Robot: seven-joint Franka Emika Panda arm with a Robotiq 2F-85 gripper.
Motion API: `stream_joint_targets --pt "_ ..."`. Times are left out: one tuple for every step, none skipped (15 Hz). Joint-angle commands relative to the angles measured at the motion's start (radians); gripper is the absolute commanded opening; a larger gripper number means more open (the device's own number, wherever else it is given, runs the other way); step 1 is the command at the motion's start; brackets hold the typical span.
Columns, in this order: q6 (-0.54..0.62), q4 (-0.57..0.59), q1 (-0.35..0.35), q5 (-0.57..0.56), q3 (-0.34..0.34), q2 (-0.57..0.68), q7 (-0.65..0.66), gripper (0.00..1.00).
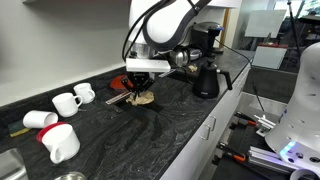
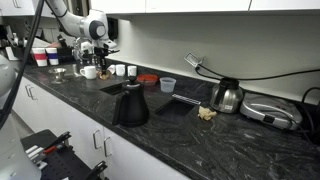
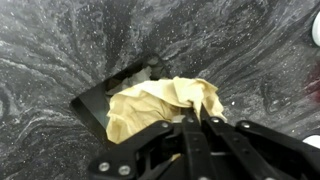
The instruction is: Place one of the brown papers from the counter in the left trash chute
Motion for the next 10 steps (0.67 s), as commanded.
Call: stream_joint_targets --pt "0.016 0.058 0.025 -0.094 -0.049 0.072 0.019 0.01" --pt "0.015 0.073 0.029 -0.117 -0.062 0.093 0.017 0.01" --pt "0.01 0.089 0.032 -0.135 -0.074 0.112 0.015 0.01" --pt "0.006 0.103 0.037 -0.149 -0.085 0.13 0.015 0.01" --pt "-0.003 0.119 0.04 -0.151 -0.091 0.144 0.012 0.01" --pt "-0.016 0.137 0.047 -0.15 -0.094 0.157 0.013 0.3" --pt "-0.019 0.149 0.053 -0.148 -0.099 0.168 0.016 0.31" --pt "-0.017 0.16 0.062 -0.157 -0.109 0.177 0.023 0.37" --pt "-0.019 0.173 0.07 -0.161 -0.118 0.184 0.033 0.44" --pt "-0.018 0.182 0.077 -0.162 -0.127 0.188 0.04 0.51"
